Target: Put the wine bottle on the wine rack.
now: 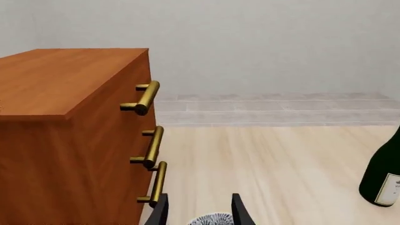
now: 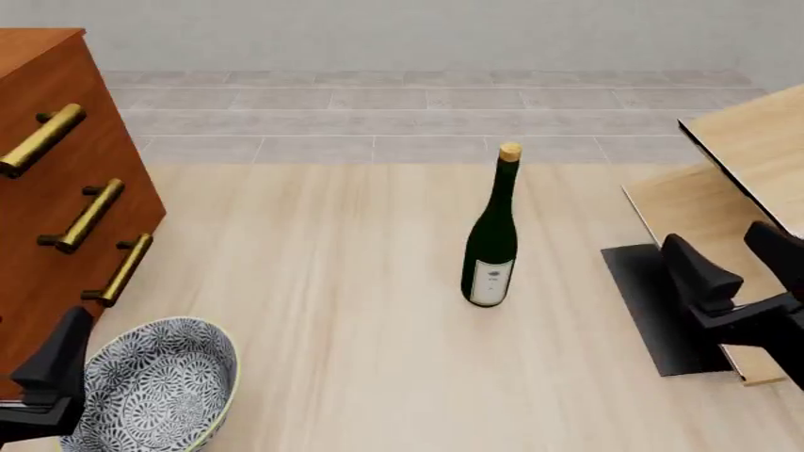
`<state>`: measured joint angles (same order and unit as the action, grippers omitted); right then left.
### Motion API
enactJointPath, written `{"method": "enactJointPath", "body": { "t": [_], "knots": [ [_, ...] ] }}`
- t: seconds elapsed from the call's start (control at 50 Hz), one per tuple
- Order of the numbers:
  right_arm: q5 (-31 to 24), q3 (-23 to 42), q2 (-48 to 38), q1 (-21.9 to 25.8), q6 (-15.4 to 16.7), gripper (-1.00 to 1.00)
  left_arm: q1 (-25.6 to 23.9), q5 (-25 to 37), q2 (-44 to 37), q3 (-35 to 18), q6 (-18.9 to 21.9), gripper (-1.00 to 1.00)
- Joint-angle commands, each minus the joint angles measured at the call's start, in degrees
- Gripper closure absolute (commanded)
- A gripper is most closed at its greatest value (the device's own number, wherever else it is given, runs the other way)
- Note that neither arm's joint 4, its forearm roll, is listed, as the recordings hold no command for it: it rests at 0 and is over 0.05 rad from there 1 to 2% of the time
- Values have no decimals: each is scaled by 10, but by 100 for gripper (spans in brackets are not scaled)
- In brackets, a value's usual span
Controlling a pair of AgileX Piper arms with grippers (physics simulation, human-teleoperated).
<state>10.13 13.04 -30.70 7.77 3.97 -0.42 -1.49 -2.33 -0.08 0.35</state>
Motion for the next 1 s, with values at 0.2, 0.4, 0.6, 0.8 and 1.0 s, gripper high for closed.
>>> {"method": "enactJointPath", "body": {
  "t": [0.2,0.4,0.6,0.8,1.0],
  "knots": [
    [26,59,-111,18,4,-100,2,6,-1,0,-7,-100],
    [35,88,-166,34,-10,-100,1,15,2,0,-3,-100],
    [23,130,-208,47,-7,-100,-1,13,-3,1,-4,-100],
    [31,150,-247,65,-2,-100,-2,10,-11,1,-3,-100],
    [36,165,-269,83,0,-100,0,10,-10,1,-2,-100]
  ]
}}
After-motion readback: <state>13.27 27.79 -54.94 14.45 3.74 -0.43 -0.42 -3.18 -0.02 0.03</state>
